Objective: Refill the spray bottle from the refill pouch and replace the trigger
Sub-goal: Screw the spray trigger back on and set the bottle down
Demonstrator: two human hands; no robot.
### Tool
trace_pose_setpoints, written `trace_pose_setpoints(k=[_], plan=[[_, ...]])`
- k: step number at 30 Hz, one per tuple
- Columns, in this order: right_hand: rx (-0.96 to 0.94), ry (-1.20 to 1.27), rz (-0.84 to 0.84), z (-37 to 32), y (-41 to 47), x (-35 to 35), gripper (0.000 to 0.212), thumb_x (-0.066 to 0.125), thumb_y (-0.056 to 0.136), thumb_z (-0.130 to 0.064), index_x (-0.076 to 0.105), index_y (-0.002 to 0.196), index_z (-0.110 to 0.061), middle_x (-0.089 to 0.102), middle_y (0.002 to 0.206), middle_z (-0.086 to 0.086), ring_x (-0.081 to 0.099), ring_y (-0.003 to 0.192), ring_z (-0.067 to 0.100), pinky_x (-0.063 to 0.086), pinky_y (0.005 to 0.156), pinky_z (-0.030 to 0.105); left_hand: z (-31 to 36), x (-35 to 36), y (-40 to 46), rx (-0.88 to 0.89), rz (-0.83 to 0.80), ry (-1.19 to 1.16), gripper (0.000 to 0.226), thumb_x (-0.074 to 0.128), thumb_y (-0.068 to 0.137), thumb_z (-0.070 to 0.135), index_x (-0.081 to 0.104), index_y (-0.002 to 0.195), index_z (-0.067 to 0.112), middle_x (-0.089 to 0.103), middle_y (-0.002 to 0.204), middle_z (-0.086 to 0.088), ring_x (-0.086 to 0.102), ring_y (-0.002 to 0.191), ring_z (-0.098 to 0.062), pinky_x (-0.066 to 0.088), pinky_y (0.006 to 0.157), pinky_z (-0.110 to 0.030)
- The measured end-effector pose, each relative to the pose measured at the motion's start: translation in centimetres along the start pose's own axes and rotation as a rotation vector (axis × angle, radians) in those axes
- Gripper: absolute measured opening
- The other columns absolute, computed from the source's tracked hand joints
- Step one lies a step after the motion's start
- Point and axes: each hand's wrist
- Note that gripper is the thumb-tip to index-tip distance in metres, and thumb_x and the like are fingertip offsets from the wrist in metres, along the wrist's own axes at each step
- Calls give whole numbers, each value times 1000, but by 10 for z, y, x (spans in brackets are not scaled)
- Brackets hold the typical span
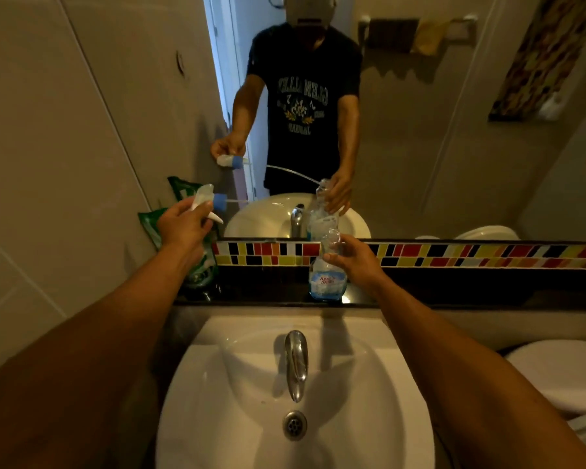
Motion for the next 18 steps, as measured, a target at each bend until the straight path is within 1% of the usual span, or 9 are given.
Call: trace_pose_setpoints(k=[3,5,7,9,11,13,14,16,18], plan=[[5,-7,-3,2,2,0,46,71,94,-7,58,137,-16,69,119,-5,67,109,9,56,74,21,32,3,-2,73,-26,18,45,79,82,9,66,125,9,71,113,-15,69,81,-17,54,53,-19],[12,-11,4,3,3,0,46,71,94,-7,59,137,-15,69,117,-6,67,105,6,55,73,20,47,6,-4,117,-56,48,47,80,81,11,65,125,9,71,112,-16,66,73,-15,53,50,-19],[23,-21,9,3,5,1,45,71,94,-7,59,137,-15,69,117,-5,65,102,4,53,72,20,58,10,-5,155,-97,83,47,81,81,13,66,126,8,71,115,-19,66,75,-15,52,50,-19],[28,-23,0,5,9,0,45,71,94,-7,59,137,-14,69,121,0,66,104,5,53,75,21,65,15,-7,182,-133,121,47,80,82,14,66,126,12,70,119,-16,68,81,-15,55,56,-19],[20,-31,-5,8,11,-1,45,71,94,-7,59,137,-14,70,124,2,66,107,8,55,80,24,68,21,-9,221,-181,176,47,80,82,16,66,127,14,70,120,-15,69,82,-15,56,61,-21],[13,-38,-8,10,12,-2,44,71,94,-6,60,136,-13,70,122,1,66,108,8,56,87,29,66,26,-12,264,-223,247,47,80,83,18,66,128,14,69,121,-16,68,84,-17,57,61,-21],[12,-36,-10,10,13,-2,44,71,94,-6,60,136,-14,70,121,0,66,107,8,56,89,30,66,29,-16,284,-236,276,48,79,83,18,66,129,14,68,122,-14,68,91,-19,58,64,-22],[16,-36,-8,11,13,-1,44,71,94,-7,60,136,-15,69,121,-1,66,108,11,55,89,31,63,35,-22,304,-250,309,48,78,84,18,65,130,15,67,122,-7,68,103,-22,62,74,-28],[26,-29,0,11,14,-1,44,71,94,-6,60,135,-16,69,122,0,66,111,16,55,87,30,60,42,-27,318,-269,318,46,78,84,16,66,129,16,67,116,0,67,104,-22,62,82,-33]])
Point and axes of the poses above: each hand's wrist, its own y-axis towards the middle knuckle, its own x-axis out of the palm, z = x × y
